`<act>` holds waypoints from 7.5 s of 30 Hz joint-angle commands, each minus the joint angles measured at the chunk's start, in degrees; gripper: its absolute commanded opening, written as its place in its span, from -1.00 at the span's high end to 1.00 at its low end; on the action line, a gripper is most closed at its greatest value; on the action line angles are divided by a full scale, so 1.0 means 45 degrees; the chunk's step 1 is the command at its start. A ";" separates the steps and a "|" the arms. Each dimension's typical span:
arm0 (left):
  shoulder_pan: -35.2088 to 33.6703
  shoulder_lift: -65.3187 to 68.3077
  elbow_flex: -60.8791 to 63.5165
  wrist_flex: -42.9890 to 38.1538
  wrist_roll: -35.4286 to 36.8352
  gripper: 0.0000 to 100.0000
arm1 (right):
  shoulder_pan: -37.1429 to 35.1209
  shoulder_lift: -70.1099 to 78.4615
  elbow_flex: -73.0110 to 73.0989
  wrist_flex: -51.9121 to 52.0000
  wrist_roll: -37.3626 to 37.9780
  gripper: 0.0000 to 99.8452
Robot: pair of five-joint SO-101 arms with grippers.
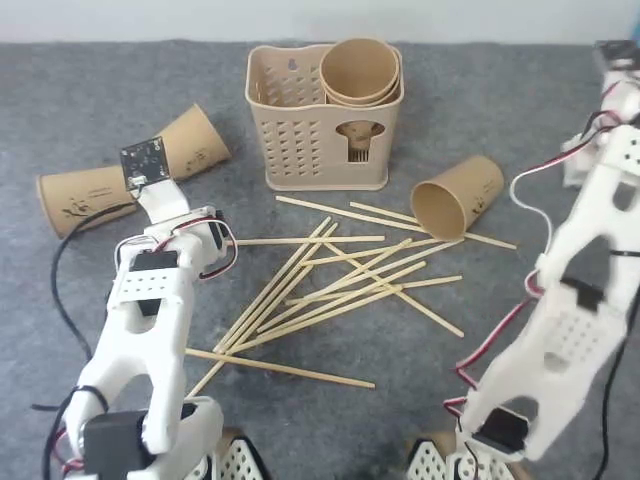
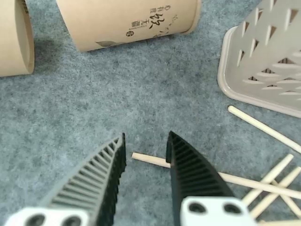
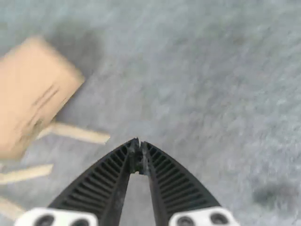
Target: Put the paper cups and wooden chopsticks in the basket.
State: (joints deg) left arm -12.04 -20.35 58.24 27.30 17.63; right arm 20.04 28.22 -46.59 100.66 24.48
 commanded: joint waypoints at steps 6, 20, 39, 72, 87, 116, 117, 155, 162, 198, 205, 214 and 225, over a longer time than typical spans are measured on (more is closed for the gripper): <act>0.0098 -0.0059 -0.0557 -0.0352 -0.0234 0.73 | -0.1709 -0.7883 0.7814 -0.0498 0.1368 0.98; 0.0117 -0.0078 -0.0557 -0.0293 -0.1035 0.73 | -0.5402 -1.4173 1.8149 -0.6750 0.2696 0.69; 0.0137 -0.0156 -0.0557 0.0000 -0.1504 0.73 | -0.4484 -0.6593 1.5316 -1.3490 0.2696 0.50; 0.0371 -0.0078 -0.0557 0.0000 -0.1524 0.73 | -0.2764 -0.1983 -0.2422 0.0459 -0.5880 0.98; 0.0371 -0.0078 -0.0557 0.0000 -0.1543 0.73 | -0.7004 -0.1866 -0.8459 0.0361 -0.6779 0.98; 0.0371 -0.0078 -0.0557 -0.0020 -0.1543 0.73 | -0.6906 -0.0420 -0.4825 -0.1612 -0.6330 0.98; 0.0371 -0.0078 -0.0557 -0.0020 -0.1543 0.73 | -0.6965 -0.0479 -0.4825 -0.1573 -0.6330 0.98; 0.0371 -0.0059 -0.0576 -0.0020 -0.1543 0.73 | -0.7414 -0.0654 -0.5646 -0.4386 -0.6388 0.98; 0.0371 -0.0059 -0.0596 -0.0020 -0.1543 0.73 | -0.7219 0.0342 -0.5568 -0.4093 -0.6369 0.98; 0.0371 -0.0059 -0.0596 -0.0039 -0.1563 0.73 | -0.6007 -0.5851 -0.2168 0.0518 -0.6349 0.96; 0.0293 -0.0176 -0.0576 -0.0020 -0.1543 0.73 | -0.5382 -0.8156 0.3829 0.0459 -0.5529 0.98; -0.0137 -0.0195 -0.0654 -0.0020 -0.1446 0.73 | -0.4308 -0.9973 1.5062 -0.4405 -0.3829 0.98; -0.0137 -0.0195 -0.0850 0.0039 -0.1426 0.73 | -0.2549 -1.1028 2.1880 -0.9700 -0.2462 0.98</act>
State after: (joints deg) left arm -12.22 -20.35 57.19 27.30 11.30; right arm 6.24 -18.81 48.53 62.24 11.38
